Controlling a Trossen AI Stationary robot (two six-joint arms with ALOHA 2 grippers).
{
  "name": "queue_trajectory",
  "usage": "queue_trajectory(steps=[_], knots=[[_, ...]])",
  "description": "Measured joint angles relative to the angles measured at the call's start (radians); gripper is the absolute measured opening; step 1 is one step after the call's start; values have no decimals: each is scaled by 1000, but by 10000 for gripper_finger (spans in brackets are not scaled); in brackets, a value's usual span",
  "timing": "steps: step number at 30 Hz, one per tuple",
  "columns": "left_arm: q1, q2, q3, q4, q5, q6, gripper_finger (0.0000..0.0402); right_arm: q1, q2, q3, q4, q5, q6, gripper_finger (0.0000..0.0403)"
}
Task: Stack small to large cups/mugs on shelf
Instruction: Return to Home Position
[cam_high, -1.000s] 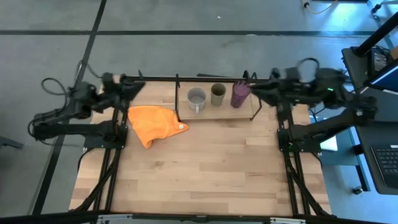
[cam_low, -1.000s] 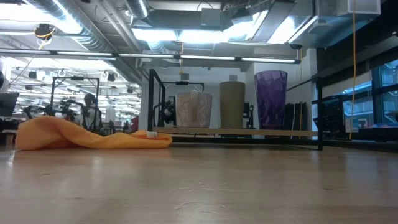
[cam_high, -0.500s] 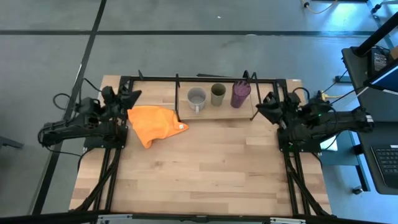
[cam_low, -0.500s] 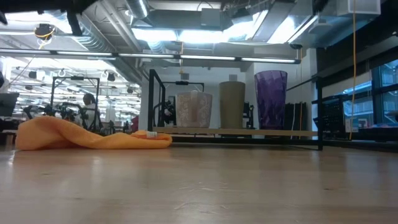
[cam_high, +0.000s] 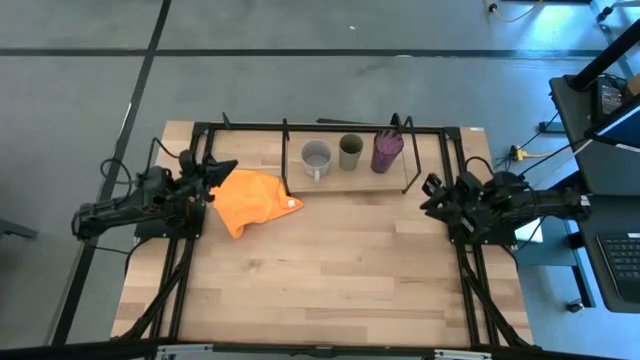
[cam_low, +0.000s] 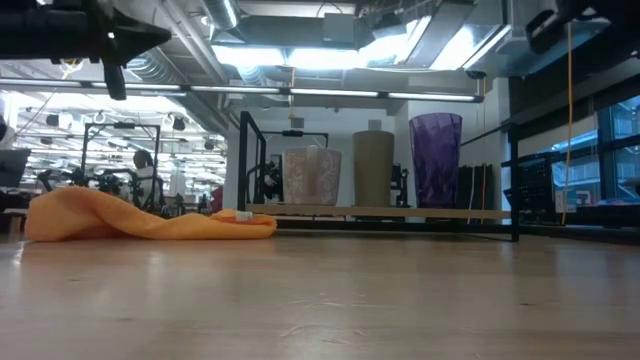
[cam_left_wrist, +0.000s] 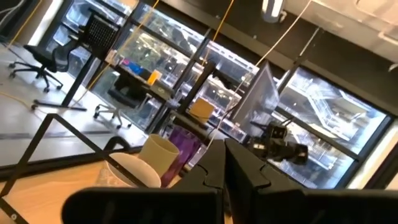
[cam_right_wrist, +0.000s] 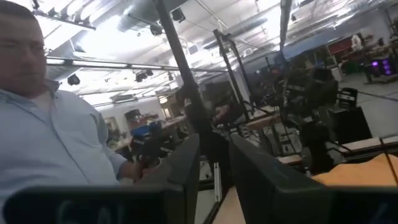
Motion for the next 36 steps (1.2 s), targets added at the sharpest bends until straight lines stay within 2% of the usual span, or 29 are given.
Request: queue_trajectory(steps=[5, 13, 20, 27, 36], knots=[[0, -4, -13, -30, -26, 5, 0, 0, -82, -74, 32, 0, -10, 91], [0, -4, -13, -182, -150, 32, 0, 0, -197, -225, 90, -13, -64, 91], [0, -4, -13, -304, -168, 27, 0, 0, -228, -222, 50, -24, -178, 91], [0, -4, -13, -396, -226, 32, 0, 0, -228, -225, -26, -113, -321, 91], [0, -4, -13, -535, -229, 33, 0, 0, -228, -225, -141, -121, -324, 91]])
